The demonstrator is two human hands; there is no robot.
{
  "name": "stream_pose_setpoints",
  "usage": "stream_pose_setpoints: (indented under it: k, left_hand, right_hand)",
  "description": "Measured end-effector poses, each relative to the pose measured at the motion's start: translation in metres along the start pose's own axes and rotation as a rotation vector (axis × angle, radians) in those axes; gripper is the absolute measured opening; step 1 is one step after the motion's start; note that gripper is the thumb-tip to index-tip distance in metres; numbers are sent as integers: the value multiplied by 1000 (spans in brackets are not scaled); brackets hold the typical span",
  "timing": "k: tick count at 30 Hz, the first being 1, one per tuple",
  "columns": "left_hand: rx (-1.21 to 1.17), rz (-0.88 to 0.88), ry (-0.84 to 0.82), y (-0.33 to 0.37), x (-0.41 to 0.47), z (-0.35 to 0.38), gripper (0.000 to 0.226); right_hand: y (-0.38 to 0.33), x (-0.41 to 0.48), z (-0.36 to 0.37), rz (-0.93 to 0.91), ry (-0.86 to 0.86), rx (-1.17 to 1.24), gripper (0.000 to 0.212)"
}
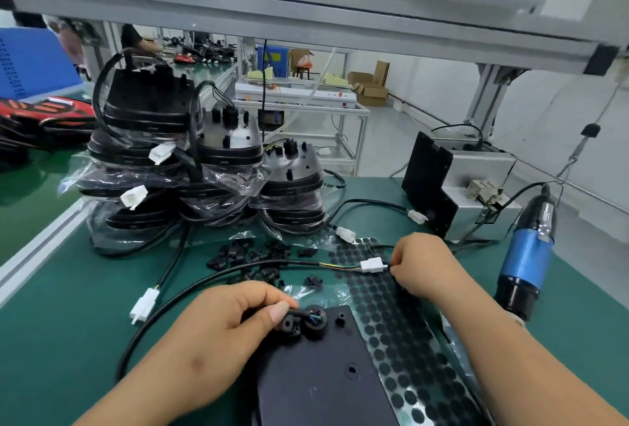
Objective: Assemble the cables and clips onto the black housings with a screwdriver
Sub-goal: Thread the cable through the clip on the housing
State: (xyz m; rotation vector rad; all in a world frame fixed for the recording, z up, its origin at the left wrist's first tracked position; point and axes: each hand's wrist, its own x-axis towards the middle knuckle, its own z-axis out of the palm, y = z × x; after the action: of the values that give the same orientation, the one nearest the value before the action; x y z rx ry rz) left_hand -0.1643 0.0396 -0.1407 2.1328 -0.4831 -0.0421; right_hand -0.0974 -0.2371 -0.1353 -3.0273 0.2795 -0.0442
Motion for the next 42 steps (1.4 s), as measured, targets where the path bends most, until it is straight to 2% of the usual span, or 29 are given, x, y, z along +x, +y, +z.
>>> stream_pose_setpoints:
  k: [6, 10, 15, 22, 25, 29, 36, 38, 42]
  left_hand:
    - [-87, -21, -18, -3, -1, -2, 21]
    - [-178, -62, -22, -4, -1, -2, 21]
    - [-288, -84, -23, -3, -2, 0, 23]
    - [-281, -100, -29, -1, -2, -1, 21]
    - [-281, -106, -37, -1, -3, -1, 21]
    - [-283, -99, -36, -1, -3, -2, 22]
    - [-307, -91, -25, -1, -2, -2, 20]
    - [-318, -95, -28, -1, -2, -2, 20]
    - [-351, -99, -38, -1, -3, -2, 20]
  right_hand:
    - [-3, 3, 7, 13, -22, -93, 14]
    - [-5, -3, 6, 4, -51, -131, 34]
    - [-10, -17, 11, -2, 41, -182, 30]
    - [1, -24, 15, -24, 162, -234, 32]
    - [5, -25, 14, -15, 186, -187, 28]
    - [5, -31, 11, -57, 147, -128, 12]
    - [-2, -48, 3, -161, 114, 338, 14]
    - [-3, -53, 0, -182, 87, 396, 21]
    - [0, -57, -5, -178, 111, 488, 21]
